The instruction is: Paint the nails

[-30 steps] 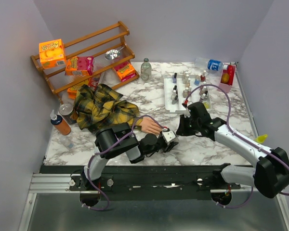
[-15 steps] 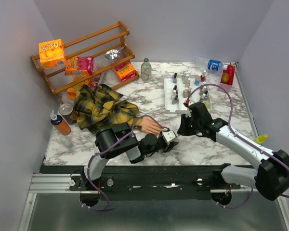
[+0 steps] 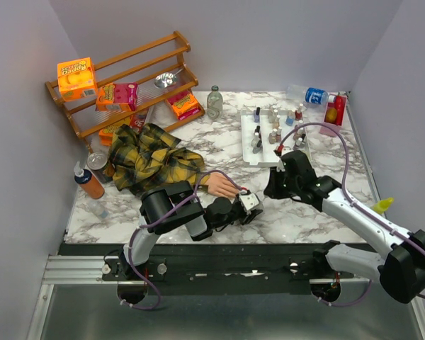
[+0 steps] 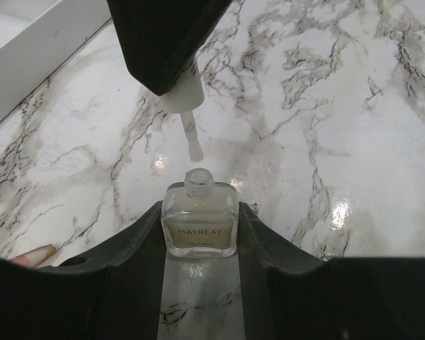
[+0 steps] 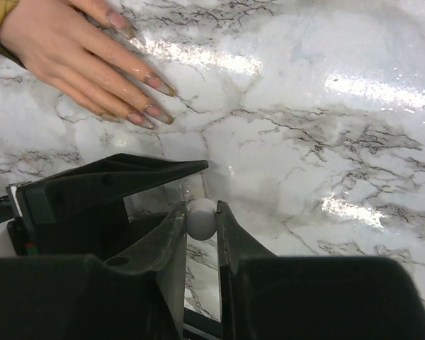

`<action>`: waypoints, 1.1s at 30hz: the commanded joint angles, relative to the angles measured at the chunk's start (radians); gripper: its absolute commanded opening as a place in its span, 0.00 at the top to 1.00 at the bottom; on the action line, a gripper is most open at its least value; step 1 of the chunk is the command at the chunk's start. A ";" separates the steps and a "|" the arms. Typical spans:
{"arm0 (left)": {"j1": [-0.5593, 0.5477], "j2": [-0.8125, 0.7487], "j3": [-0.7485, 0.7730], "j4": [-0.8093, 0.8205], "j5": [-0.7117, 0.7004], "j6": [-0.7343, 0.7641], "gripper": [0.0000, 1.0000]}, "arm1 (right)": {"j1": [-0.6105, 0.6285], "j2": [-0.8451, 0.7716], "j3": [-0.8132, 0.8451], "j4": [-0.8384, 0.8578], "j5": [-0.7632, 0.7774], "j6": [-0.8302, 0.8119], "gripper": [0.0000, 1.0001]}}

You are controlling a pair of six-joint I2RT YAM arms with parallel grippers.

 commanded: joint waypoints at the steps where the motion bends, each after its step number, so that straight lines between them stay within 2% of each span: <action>1: -0.009 0.018 0.014 0.046 -0.018 0.021 1.00 | -0.003 -0.055 0.017 -0.019 0.031 -0.004 0.99; 8: -0.009 0.018 0.016 0.043 -0.021 0.023 1.00 | -0.001 -0.066 0.019 -0.021 -0.031 -0.016 0.99; 33: -0.012 0.017 0.017 0.042 -0.019 0.023 1.00 | -0.003 0.002 0.006 0.002 -0.061 -0.025 0.99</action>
